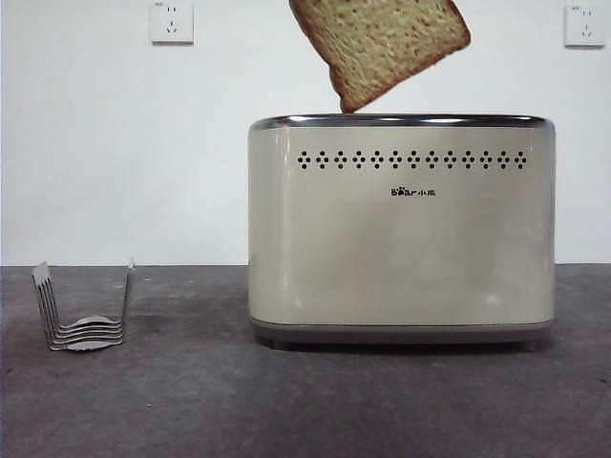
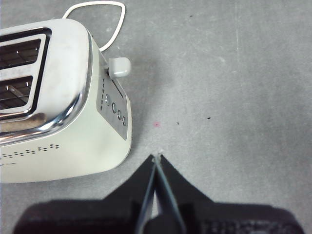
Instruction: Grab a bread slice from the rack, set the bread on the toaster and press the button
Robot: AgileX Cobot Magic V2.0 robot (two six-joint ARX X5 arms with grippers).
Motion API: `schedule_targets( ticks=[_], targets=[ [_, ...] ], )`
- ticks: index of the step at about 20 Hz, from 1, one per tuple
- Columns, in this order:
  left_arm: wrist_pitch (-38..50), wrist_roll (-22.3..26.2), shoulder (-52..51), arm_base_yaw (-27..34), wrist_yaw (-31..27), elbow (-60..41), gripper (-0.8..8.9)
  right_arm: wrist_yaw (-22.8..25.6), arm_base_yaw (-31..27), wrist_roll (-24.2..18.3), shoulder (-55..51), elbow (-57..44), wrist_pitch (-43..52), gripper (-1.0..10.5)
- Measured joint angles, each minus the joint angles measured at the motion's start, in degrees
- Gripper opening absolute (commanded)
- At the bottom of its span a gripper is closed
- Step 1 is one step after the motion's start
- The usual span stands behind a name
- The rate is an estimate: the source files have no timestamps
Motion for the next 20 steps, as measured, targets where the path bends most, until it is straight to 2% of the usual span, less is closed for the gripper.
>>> schedule_targets(
  ticks=[6, 12, 15, 20],
  targets=[
    [-0.7, 0.0, 3.8, 0.0, -0.7, 0.0, -0.1, 0.0, 0.0, -1.3, 0.0, 0.0, 0.0, 0.0],
    [-1.3, 0.3, 6.3, -1.2, -4.7, 0.0, -0.1, 0.0, 0.0, -1.5, 0.0, 0.0, 0.2, 0.0],
    [-1.7, 0.7, 7.3, -3.0, -8.6, 0.2, -0.1, 0.0, 0.0, -1.6, 0.0, 0.0, 0.3, 0.0],
    [-1.6, 0.7, 10.3, -4.7, -10.8, 0.3, -0.1, 0.0, 0.0, -2.8, 0.0, 0.0, 0.3, 0.0]
  ],
)
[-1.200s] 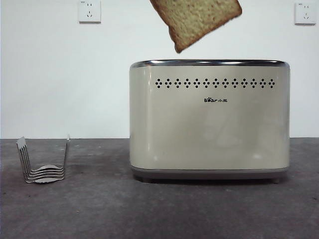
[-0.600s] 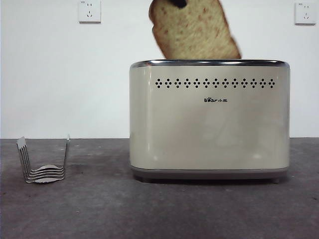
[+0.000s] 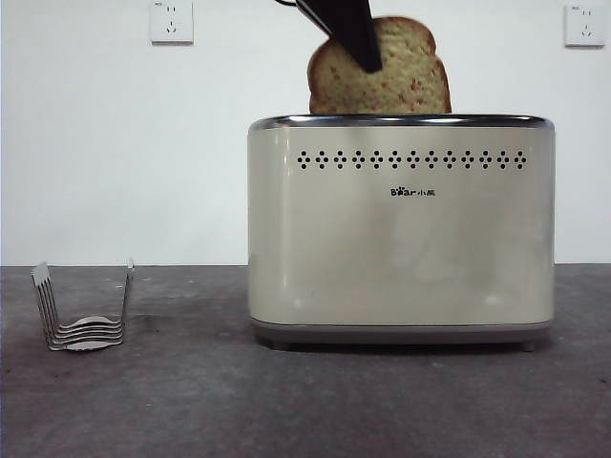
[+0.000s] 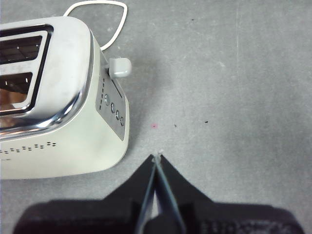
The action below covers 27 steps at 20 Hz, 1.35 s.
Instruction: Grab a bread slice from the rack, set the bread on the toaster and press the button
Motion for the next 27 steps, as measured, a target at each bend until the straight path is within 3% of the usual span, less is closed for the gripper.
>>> schedule_targets(
  ticks=[11, 12, 15, 16, 22, 27],
  targets=[
    [1.1, -2.3, 2.1, -1.2, -1.5, 0.1, 0.01, 0.0, 0.0, 0.0, 0.0, 0.0, -0.3, 0.0],
    [1.1, -2.6, 2.1, -1.2, -1.6, 0.1, 0.25, 0.0, 0.0, 0.0, 0.0, 0.0, -0.3, 0.0],
    [1.1, -2.9, 2.1, -1.3, -1.6, 0.1, 2.99, 0.0, 0.0, 0.0, 0.0, 0.0, -0.5, 0.0],
    [1.1, -3.1, 2.1, -1.4, -1.6, 0.1, 3.28, 0.0, 0.0, 0.0, 0.0, 0.0, -0.5, 0.0],
    [-0.6, -6.4, 2.6, -1.8, -1.4, 1.1, 3.28, 0.0, 0.0, 0.0, 0.0, 0.0, -1.4, 0.0],
    [-4.9, -12.6, 2.6, -1.8, -1.3, 11.8, 3.12, 0.0, 0.0, -0.5, 0.5, 0.0, -1.4, 0.0]
  ],
)
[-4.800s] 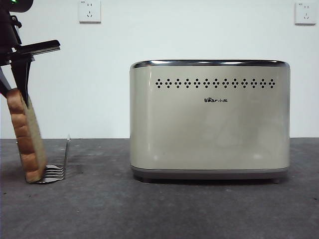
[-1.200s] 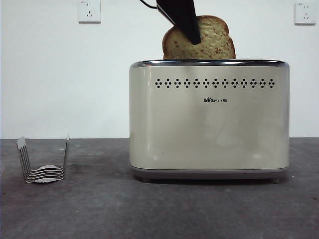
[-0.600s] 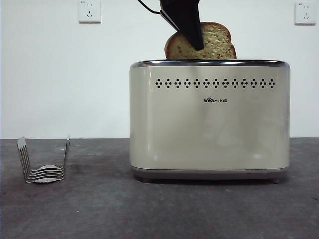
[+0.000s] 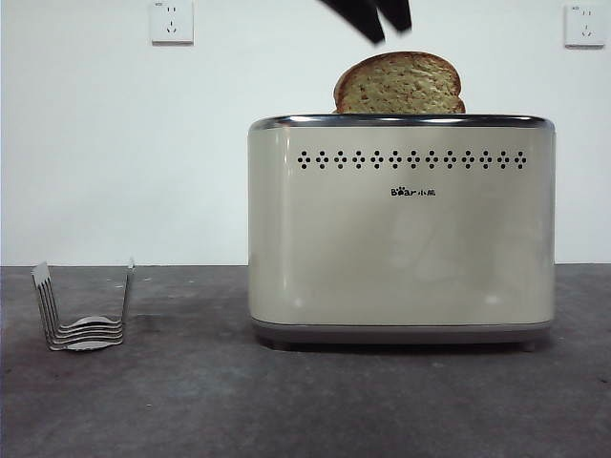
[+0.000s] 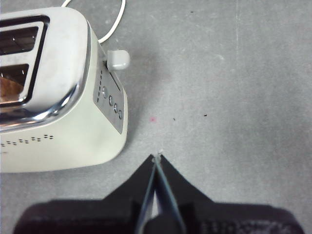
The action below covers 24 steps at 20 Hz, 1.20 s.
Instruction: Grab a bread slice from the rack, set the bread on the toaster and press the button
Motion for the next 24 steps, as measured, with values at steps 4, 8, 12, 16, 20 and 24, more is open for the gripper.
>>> schedule_targets(
  ticks=[4, 8, 12, 16, 20, 24],
  targets=[
    [-8.0, -11.5, -0.1, 0.0, 0.0, 10.2, 2.63, 0.0, 0.0, -0.8, 3.2, 0.0, -0.4, -0.1],
    [-8.0, -25.6, -2.2, 0.0, 1.1, 12.9, -0.09, -3.4, 0.0, -1.7, 7.8, 0.0, 4.0, -0.1],
    [-8.2, -29.7, -8.0, 0.0, 1.9, 12.7, -0.08, -15.6, -4.2, -1.8, 14.9, 0.3, 11.1, -0.1],
    [-8.2, -32.0, -19.8, 0.0, 2.1, 2.6, -0.09, -35.3, -14.0, -1.3, 25.0, 2.9, 15.5, -0.1],
    [-8.3, -33.7, -31.6, 0.0, 1.2, -13.1, -0.09, -51.6, -18.1, 0.5, 35.7, 7.7, 17.7, -0.1],
    [-8.4, -36.4, -39.6, 0.3, -6.8, -24.9, -0.09, -58.6, -17.0, 0.5, 46.5, 12.0, 17.6, -0.1]
  ],
)
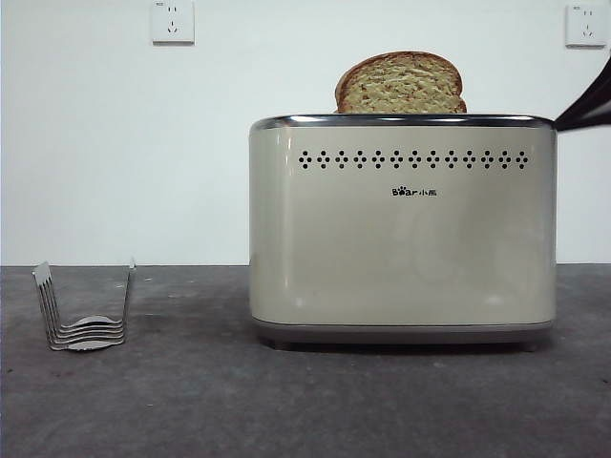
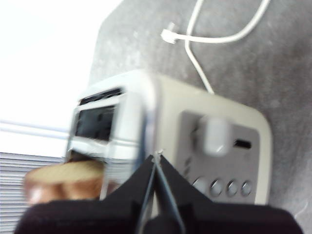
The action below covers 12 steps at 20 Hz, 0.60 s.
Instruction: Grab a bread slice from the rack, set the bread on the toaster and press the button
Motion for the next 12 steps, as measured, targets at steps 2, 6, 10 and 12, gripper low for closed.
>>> schedule_targets(
  ticks=[2, 6, 10, 12],
  targets=[
    [-0.1, -1.2, -3.3, 0.0, -0.3, -4.6, -0.09, 0.1, 0.3, 0.0, 2.5, 1.8, -0.2, -0.1],
    [-0.1, -2.7, -6.7, 0.0, -0.3, -10.1, -0.08, 0.3, 0.3, 0.0, 4.4, 4.1, -0.1, -0.1],
    [-0.2, -3.8, -8.5, 0.0, -0.3, -12.3, -0.09, 0.5, 0.4, 0.0, 5.8, 4.3, -0.2, -0.1],
    [-0.2, -4.1, -9.0, 0.0, -0.3, -12.5, -0.09, 0.5, 0.5, 0.0, 6.8, 4.3, -0.4, -0.1]
  ],
)
